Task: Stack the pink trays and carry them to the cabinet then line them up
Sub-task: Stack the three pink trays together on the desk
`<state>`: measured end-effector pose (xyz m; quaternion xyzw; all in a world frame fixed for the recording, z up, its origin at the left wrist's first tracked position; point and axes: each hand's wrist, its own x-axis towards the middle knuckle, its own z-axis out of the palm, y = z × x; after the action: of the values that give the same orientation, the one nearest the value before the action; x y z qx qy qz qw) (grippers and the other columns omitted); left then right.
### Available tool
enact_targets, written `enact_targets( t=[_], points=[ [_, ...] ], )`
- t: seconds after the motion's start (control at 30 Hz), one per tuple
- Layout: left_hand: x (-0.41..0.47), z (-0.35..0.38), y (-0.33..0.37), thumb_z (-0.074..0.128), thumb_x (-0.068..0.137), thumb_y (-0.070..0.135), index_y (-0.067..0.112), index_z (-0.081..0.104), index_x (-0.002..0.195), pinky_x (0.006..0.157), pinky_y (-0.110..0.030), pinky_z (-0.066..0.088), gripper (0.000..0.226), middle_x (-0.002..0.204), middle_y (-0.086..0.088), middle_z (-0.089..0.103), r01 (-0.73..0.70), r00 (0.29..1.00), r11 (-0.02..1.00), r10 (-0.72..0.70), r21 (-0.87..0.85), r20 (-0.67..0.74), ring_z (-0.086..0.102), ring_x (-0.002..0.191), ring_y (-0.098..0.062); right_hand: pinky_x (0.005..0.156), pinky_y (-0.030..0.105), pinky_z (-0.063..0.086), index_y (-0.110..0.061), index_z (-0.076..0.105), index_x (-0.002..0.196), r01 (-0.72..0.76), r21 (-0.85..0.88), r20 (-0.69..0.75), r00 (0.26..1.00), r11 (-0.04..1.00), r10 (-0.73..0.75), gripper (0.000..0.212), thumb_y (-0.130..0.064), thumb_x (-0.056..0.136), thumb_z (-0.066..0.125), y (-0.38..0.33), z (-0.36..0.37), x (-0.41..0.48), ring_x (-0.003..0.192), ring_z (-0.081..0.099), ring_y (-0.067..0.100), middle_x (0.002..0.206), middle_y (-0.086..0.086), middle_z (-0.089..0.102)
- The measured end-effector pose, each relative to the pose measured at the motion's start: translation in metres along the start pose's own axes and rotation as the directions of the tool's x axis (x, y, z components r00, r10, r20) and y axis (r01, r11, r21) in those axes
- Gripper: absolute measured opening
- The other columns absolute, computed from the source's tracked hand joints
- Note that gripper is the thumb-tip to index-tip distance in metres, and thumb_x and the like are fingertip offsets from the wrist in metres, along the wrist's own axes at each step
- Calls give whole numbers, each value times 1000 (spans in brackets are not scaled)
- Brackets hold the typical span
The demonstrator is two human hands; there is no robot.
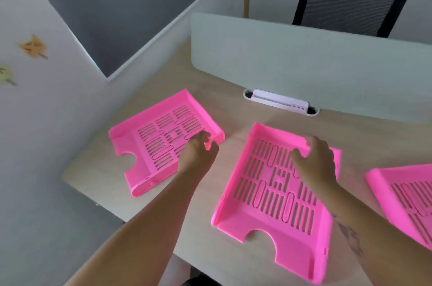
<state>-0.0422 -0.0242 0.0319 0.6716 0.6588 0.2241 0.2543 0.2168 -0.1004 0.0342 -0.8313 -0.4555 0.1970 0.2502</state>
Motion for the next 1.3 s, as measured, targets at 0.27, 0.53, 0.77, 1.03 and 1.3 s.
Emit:
enact_targets(
  t=[0.27, 0.53, 0.77, 1.03, 1.3],
  points=[
    [63, -88, -92, 59, 92, 24, 12, 63, 124, 92, -39, 55, 35, 124, -7, 68, -14, 999, 986, 23, 168, -48, 64, 112, -25, 92, 36, 48, 3, 67, 115, -49, 241, 277, 961, 969, -21, 29, -14, 92, 61, -117, 97, -19, 109, 65, 32, 118, 21, 70],
    [141, -134, -187, 54, 94, 25, 18, 54, 137, 98, -39, 47, 43, 136, -4, 59, -81, 994, 906, 43, 415, 101, 51, 124, -27, 76, 46, 58, -12, 57, 74, -405, 357, 395, 882, 842, 257, 19, -25, 88, 59, -179, 200, -34, 72, 57, 28, 72, 8, 59],
    [193, -135, -222, 49, 99, 26, 12, 38, 148, 106, -45, 43, 52, 148, -10, 45, -66, 969, 877, -57, 475, 240, 43, 134, -30, 80, 43, 61, -4, 52, 106, -579, 412, 415, 807, 704, 421, 19, -20, 98, 58, -192, 237, -35, 76, 66, 27, 109, 21, 63],
    [210, -142, -211, 52, 96, 28, 9, 65, 107, 84, -42, 57, 26, 105, -14, 70, 39, 971, 897, -138, 440, 195, 68, 93, -33, 80, 60, 59, -10, 58, 97, -503, 452, 284, 864, 737, 415, 7, -13, 90, 58, -204, 222, -30, 90, 72, 38, 100, 16, 69],
    [206, -165, -129, 65, 87, 21, 6, 60, 78, 59, -32, 49, 19, 71, -5, 59, -80, 980, 981, 46, 176, 193, 52, 58, -21, 46, 28, 40, -14, 42, 79, -313, 456, -2, 936, 833, 352, 22, -4, 92, 56, -196, 134, 2, 58, 47, 15, 80, 6, 53]
  ],
)
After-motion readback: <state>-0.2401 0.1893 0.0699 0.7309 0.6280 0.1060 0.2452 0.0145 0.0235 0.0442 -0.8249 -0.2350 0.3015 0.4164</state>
